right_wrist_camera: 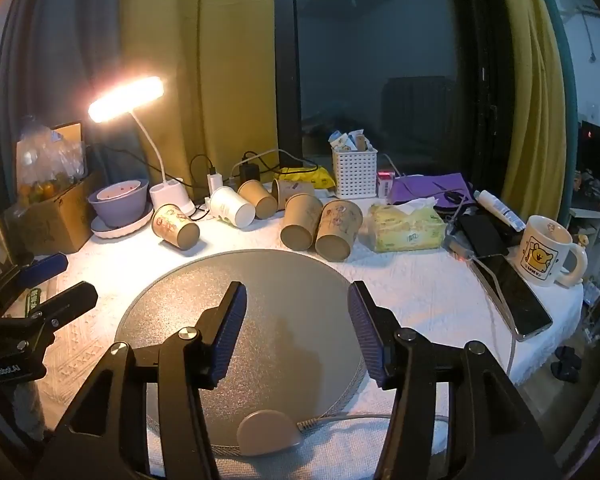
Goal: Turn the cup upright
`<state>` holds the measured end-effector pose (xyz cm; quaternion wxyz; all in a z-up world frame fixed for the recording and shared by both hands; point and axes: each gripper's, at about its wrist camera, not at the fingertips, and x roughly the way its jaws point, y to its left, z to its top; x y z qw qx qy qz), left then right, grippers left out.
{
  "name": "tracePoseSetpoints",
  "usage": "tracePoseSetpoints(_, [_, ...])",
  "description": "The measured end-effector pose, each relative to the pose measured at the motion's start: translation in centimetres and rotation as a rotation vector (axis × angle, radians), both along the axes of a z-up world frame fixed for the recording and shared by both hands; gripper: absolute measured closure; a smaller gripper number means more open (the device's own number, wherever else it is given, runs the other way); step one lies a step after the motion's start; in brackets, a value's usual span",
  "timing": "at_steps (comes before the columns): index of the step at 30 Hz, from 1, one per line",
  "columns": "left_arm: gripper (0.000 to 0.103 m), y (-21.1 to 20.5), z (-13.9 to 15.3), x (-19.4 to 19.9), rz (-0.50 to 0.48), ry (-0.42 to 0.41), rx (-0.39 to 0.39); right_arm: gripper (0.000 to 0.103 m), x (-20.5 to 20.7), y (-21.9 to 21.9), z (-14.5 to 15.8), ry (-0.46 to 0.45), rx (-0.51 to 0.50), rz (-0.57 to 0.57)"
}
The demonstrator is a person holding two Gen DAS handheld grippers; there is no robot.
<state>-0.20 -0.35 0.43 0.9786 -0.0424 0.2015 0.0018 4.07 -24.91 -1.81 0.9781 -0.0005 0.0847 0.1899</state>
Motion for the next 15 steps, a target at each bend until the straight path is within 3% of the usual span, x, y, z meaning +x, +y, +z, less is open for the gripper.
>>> tracePoseSetpoints(15, [0.013, -0.46, 0.12, 0.1, -0.004, 0.0, -0.007, 0.047, 0.04, -0.02, 0.02, 0.0, 0.002, 0.003])
